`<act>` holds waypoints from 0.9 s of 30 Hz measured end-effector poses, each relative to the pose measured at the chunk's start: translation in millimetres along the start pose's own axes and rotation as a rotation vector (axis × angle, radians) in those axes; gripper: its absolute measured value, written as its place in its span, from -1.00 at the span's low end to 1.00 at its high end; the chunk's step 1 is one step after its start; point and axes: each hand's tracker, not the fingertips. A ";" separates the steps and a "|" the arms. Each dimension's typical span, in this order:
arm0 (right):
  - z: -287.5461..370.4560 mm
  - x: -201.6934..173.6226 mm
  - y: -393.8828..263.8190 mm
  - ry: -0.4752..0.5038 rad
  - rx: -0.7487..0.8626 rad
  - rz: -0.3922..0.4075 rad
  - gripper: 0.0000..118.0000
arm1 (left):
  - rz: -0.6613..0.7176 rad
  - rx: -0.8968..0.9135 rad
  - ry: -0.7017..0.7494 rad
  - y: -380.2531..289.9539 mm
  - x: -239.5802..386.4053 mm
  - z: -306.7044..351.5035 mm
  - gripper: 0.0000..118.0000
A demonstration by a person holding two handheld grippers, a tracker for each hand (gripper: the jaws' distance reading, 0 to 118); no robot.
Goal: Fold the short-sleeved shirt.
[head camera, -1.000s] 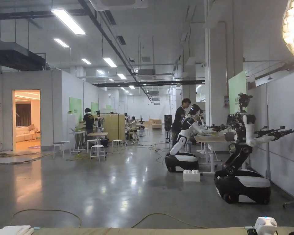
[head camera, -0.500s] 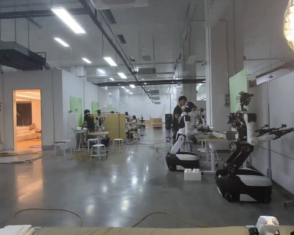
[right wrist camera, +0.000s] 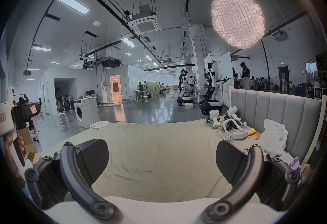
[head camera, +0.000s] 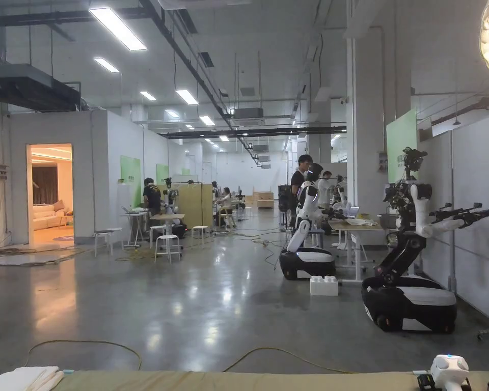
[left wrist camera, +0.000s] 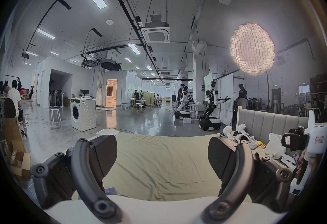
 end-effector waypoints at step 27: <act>1.0 11.8 -0.3 0.033 -0.028 -0.112 1.00 | -0.002 -0.018 -0.008 0.8 -2.7 2.4 0.82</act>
